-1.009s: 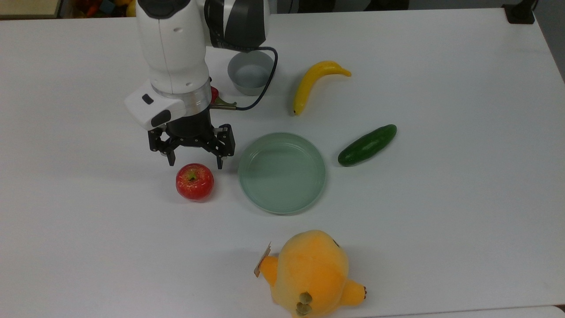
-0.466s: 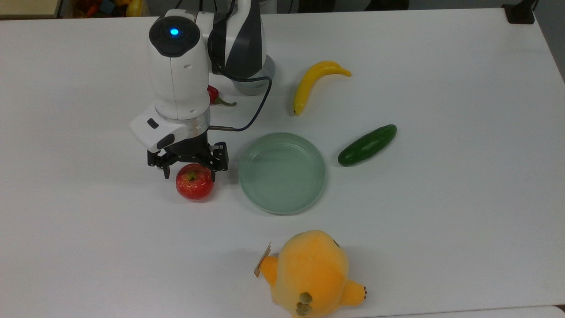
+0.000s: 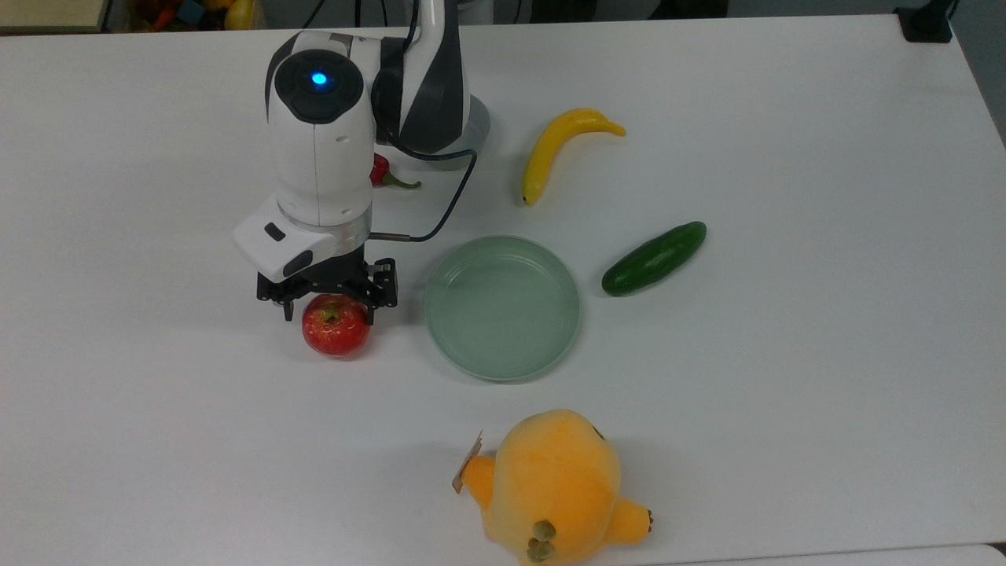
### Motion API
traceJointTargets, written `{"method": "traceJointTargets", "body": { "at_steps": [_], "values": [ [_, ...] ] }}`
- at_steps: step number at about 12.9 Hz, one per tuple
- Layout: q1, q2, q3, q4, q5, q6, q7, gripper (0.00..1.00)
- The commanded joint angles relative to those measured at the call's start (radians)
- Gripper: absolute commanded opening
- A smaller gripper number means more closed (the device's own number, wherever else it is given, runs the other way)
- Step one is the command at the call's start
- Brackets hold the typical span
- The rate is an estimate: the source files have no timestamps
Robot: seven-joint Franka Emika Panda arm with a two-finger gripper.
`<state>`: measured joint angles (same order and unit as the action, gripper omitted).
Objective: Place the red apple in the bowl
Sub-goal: 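Lower the gripper onto the red apple and close on it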
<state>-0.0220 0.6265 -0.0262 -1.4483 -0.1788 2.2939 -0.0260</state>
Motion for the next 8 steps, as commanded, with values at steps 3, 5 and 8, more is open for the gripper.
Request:
{"method": "traceJointTargets", "body": {
  "at_steps": [3, 5, 8],
  "values": [
    [0.001, -0.001, 0.017, -0.032, -0.054, 0.016, -0.011, 0.20],
    [-0.002, -0.004, 0.019, -0.030, -0.051, 0.016, -0.009, 0.12],
    [-0.001, -0.040, 0.019, -0.033, -0.045, 0.000, -0.005, 0.13]
  ]
}}
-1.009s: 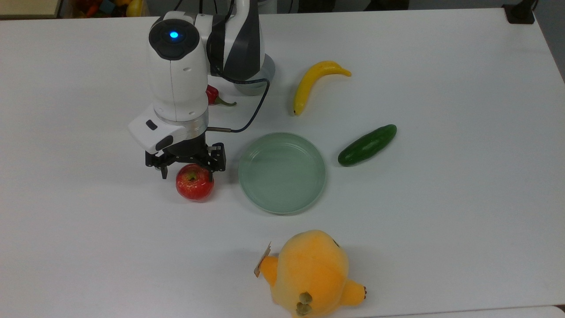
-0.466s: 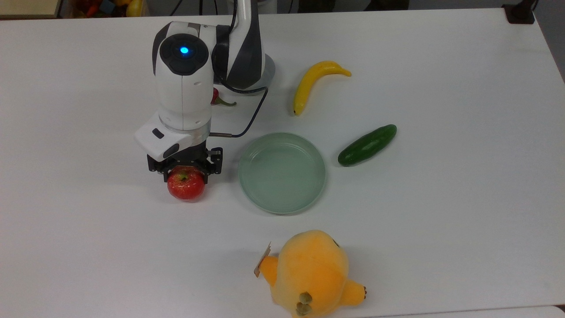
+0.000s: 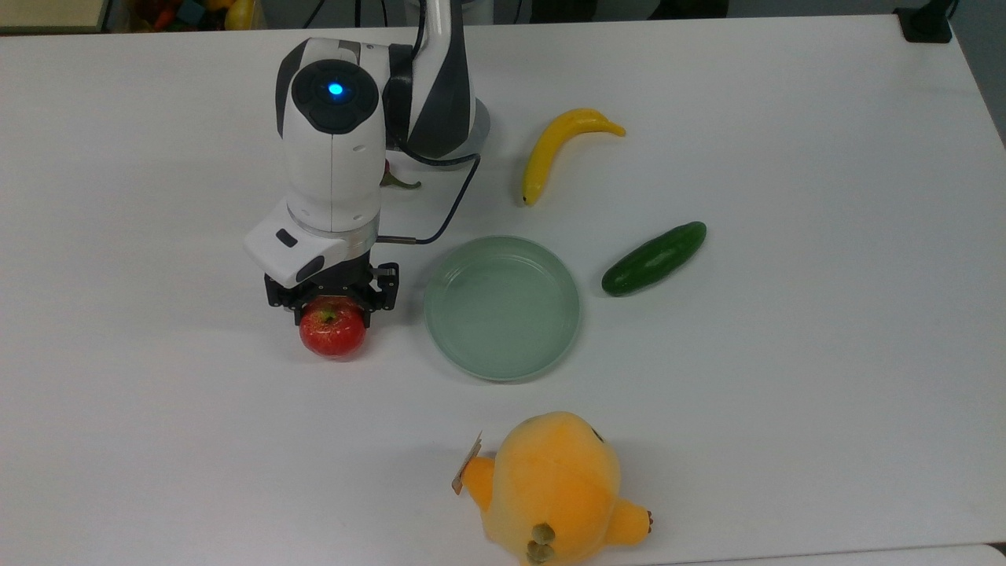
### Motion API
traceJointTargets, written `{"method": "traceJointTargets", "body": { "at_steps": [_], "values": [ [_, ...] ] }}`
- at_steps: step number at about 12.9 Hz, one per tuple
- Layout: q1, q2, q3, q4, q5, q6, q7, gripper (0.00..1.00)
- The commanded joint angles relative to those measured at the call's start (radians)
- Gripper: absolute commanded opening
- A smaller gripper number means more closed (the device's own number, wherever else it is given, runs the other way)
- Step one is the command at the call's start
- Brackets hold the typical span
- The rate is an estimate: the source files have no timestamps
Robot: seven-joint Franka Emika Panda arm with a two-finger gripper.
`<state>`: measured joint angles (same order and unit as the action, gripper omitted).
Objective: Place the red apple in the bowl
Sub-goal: 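Lift the apple and carry it over the grey bowl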
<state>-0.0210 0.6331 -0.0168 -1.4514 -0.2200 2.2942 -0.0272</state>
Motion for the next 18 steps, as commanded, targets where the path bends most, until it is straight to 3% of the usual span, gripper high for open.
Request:
{"method": "traceJointTargets", "body": {
  "at_steps": [1, 6, 9, 12, 16, 18],
  "values": [
    [-0.004, -0.085, 0.009, -0.050, -0.001, -0.018, -0.002, 0.13],
    [0.018, -0.326, 0.011, -0.090, 0.048, -0.292, 0.004, 0.13],
    [0.041, -0.461, 0.011, -0.133, 0.140, -0.496, 0.000, 0.14],
    [0.084, -0.552, 0.011, -0.187, 0.154, -0.662, -0.007, 0.14],
    [0.124, -0.697, 0.011, -0.386, 0.198, -0.691, -0.042, 0.14],
    [0.142, -0.722, 0.011, -0.473, 0.202, -0.680, -0.033, 0.13]
  ]
}}
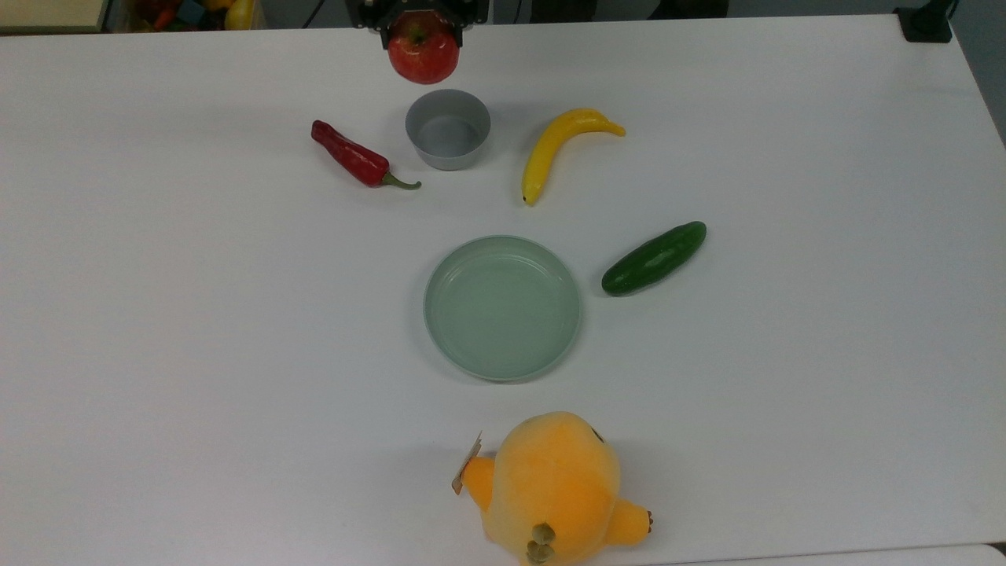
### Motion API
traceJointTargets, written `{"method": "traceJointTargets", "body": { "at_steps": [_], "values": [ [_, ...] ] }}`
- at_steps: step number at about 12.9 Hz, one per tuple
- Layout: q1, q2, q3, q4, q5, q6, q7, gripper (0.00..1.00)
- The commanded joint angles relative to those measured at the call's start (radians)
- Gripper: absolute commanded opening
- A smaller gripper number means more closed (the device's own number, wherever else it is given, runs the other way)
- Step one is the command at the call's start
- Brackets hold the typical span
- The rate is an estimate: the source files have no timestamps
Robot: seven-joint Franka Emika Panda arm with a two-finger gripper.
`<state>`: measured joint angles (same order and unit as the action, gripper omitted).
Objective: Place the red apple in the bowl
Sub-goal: 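Lift the apple and carry it over the grey bowl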
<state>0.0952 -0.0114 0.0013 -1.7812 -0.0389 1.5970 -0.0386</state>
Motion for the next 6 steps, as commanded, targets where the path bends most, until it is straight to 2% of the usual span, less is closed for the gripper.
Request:
{"method": "traceJointTargets", "body": {
  "at_steps": [1, 4, 6],
  "values": [
    [0.038, -0.081, -0.007, -0.203, 0.022, 0.040, -0.014, 0.13],
    [0.046, -0.085, -0.003, -0.351, 0.022, 0.202, 0.060, 0.14],
    [0.046, -0.084, 0.022, -0.438, 0.022, 0.346, 0.118, 0.14]
  ]
}}
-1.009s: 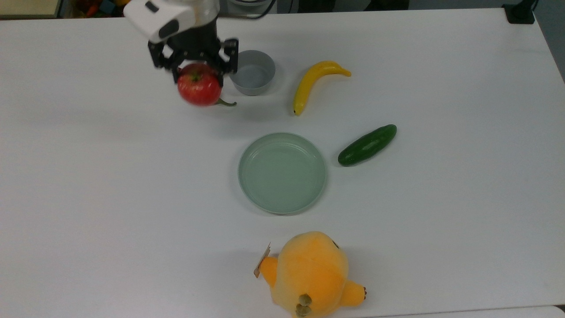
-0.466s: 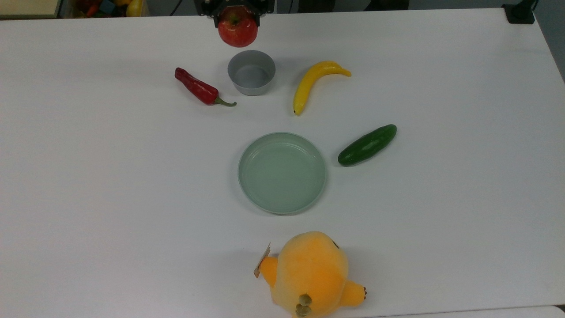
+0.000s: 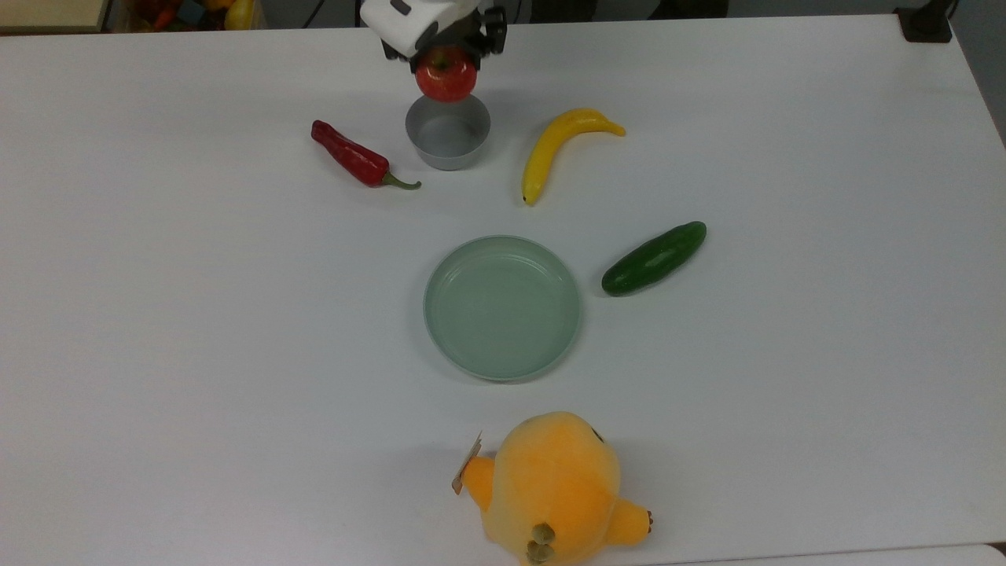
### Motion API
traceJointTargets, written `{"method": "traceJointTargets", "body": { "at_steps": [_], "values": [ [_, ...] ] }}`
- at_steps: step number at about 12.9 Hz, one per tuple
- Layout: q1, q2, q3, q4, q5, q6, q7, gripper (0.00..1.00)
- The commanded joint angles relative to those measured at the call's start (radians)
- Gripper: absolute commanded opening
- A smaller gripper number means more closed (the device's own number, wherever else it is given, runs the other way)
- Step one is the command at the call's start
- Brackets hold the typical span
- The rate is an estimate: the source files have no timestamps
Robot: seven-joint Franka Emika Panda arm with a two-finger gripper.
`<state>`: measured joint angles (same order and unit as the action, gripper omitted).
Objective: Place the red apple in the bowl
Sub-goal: 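Lift the apple and carry it over the grey bowl, then lower the apple into the grey bowl and open the gripper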
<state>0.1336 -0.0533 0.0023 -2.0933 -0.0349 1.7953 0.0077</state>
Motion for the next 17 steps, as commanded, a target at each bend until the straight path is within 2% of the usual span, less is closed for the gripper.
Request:
{"method": "traceJointTargets", "body": {
  "at_steps": [1, 5, 8, 11, 14, 15, 17],
  "values": [
    [0.006, -0.042, 0.028, -0.155, 0.018, 0.197, 0.084, 0.14],
    [0.004, -0.042, 0.033, -0.204, 0.017, 0.358, 0.160, 0.14],
    [-0.003, -0.043, 0.033, -0.223, -0.011, 0.355, 0.158, 0.14],
    [-0.012, -0.040, 0.033, -0.223, -0.014, 0.365, 0.160, 0.22],
    [-0.025, -0.034, 0.034, -0.223, -0.014, 0.357, 0.160, 0.48],
    [-0.028, -0.036, 0.033, -0.221, -0.014, 0.354, 0.160, 0.67],
    [-0.028, -0.036, 0.033, -0.218, -0.014, 0.328, 0.160, 0.89]
  ]
}}
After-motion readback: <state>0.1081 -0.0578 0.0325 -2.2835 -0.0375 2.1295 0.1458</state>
